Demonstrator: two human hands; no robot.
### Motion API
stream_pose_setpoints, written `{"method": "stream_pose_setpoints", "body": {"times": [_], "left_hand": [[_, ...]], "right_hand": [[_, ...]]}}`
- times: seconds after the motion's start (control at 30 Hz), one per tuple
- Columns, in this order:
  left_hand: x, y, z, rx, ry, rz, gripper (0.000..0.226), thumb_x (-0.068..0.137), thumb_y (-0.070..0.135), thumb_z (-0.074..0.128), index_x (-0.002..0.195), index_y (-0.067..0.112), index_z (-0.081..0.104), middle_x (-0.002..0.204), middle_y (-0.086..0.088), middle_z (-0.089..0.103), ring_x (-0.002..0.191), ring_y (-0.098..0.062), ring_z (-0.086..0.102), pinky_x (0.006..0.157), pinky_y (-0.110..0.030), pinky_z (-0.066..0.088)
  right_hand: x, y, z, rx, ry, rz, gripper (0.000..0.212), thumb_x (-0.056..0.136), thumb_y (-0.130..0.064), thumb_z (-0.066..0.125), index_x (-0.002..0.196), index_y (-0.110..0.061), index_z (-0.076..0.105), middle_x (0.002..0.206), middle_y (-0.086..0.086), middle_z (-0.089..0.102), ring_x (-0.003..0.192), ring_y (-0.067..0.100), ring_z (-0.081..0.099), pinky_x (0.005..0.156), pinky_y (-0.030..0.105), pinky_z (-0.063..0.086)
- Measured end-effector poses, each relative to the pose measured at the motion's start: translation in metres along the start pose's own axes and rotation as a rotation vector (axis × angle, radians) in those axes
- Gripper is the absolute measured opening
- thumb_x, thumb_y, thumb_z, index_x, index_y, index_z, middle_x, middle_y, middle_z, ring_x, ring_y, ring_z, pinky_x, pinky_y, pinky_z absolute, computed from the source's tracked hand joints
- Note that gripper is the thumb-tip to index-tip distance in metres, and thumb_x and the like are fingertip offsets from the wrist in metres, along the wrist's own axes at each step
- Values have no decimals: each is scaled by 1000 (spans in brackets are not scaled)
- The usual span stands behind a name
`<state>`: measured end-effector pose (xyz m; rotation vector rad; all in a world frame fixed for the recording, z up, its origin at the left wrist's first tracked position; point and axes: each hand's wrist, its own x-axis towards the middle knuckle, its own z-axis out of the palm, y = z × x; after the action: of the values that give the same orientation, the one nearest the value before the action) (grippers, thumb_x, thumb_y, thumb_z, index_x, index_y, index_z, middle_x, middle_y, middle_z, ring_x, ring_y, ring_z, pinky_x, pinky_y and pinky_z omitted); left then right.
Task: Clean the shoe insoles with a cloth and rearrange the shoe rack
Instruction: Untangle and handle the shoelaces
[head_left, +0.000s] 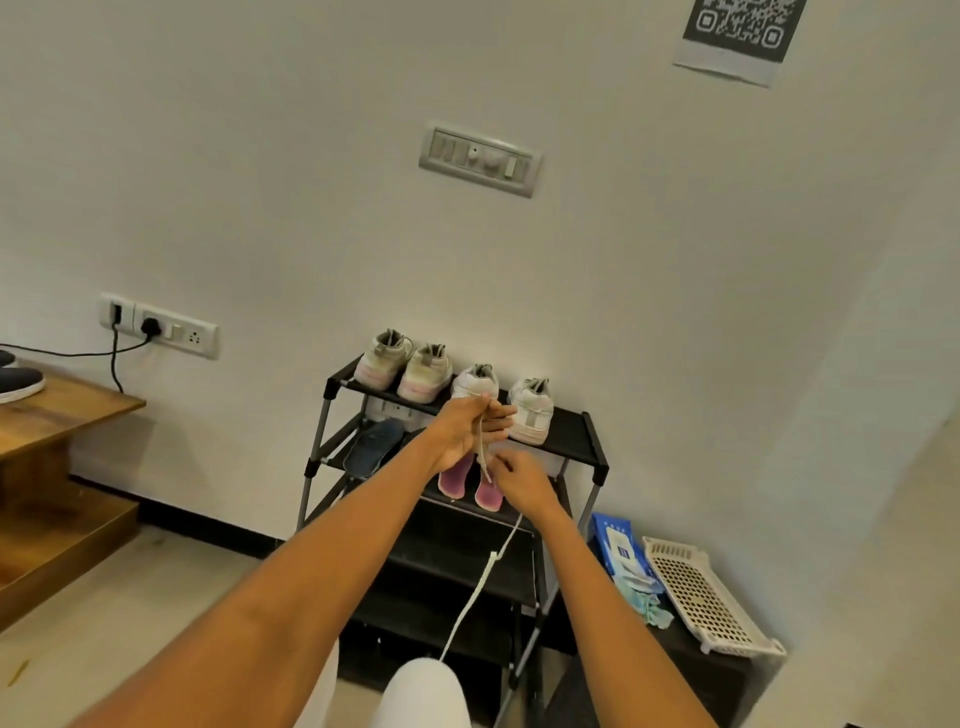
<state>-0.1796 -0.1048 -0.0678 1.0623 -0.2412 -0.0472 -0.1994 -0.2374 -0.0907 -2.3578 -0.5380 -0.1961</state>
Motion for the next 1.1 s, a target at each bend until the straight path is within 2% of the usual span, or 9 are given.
{"method": "stream_pose_setpoints", "body": {"times": [0.1, 0.2, 0.43, 0.5, 0.6, 0.73, 0.87, 0.97, 1.1], "left_hand": [[12, -16, -8, 245, 143, 32, 27, 101, 20, 41, 89, 10, 63, 102, -7, 65, 95, -16, 61, 87, -32, 47], [12, -31, -17, 590, 84, 57, 28, 100, 20, 44, 92, 6, 66, 84, 1, 62, 82, -8, 56, 75, -21, 45], [14, -37, -5, 466, -73, -62, 24, 101, 15, 38, 95, 8, 60, 79, -7, 66, 52, -11, 60, 53, -21, 51], [12, -30, -4, 428, -69, -103, 29, 102, 22, 35, 98, 10, 61, 64, -2, 61, 37, -5, 41, 40, -16, 34], [14, -22, -10, 372, -195, -237, 35, 102, 26, 31, 91, 13, 61, 50, 5, 40, 38, -4, 22, 36, -15, 18], [13, -19, -14, 68, -301, -323, 30, 102, 27, 31, 83, 12, 49, 50, 5, 40, 37, -5, 30, 36, -15, 23], [11, -28, -10, -310, -232, -234, 37, 102, 24, 31, 76, 10, 53, 99, -16, 69, 77, -25, 71, 63, -36, 59], [12, -34, -10, -267, -121, -137, 31, 101, 24, 35, 80, 10, 54, 117, -17, 61, 114, -32, 58, 89, -51, 49], [10, -42, -14, 44, 3, -96, 30, 101, 24, 37, 83, 12, 58, 117, -10, 60, 121, -26, 50, 101, -53, 35]], "right_hand": [[1, 6, 0, -44, -73, -14, 24, 94, -23, 50, 71, -25, 58, 69, 2, 59, 64, 13, 53, 62, 28, 40], [5, 10, -9, -96, -153, -53, 14, 90, -24, 55, 87, -20, 68, 76, -2, 64, 68, 8, 54, 66, 23, 41], [28, 6, -39, -147, 33, -48, 18, 93, -32, 52, 81, -20, 60, 74, -6, 58, 67, 6, 51, 59, 20, 37], [35, 14, -45, -179, 110, -28, 19, 94, -33, 50, 86, -20, 60, 80, -2, 61, 72, 12, 54, 62, 26, 37], [37, 22, -48, -211, 85, -17, 18, 95, -32, 50, 83, -21, 57, 74, -5, 56, 72, 13, 51, 62, 27, 35], [31, 28, -34, -139, 126, 5, 23, 98, -28, 45, 84, -14, 58, 73, -4, 55, 73, 15, 51, 60, 26, 37], [12, 41, -3, -36, 67, 82, 27, 100, -23, 38, 100, -12, 63, 96, 2, 63, 90, 18, 58, 83, 37, 46], [-3, 50, 15, -59, -37, 126, 31, 100, -31, 37, 91, -14, 61, 88, 3, 62, 83, 18, 58, 84, 43, 46], [-9, 48, 14, -108, -80, 84, 25, 96, -33, 45, 76, -21, 55, 78, 3, 59, 72, 18, 54, 75, 43, 47]]}}
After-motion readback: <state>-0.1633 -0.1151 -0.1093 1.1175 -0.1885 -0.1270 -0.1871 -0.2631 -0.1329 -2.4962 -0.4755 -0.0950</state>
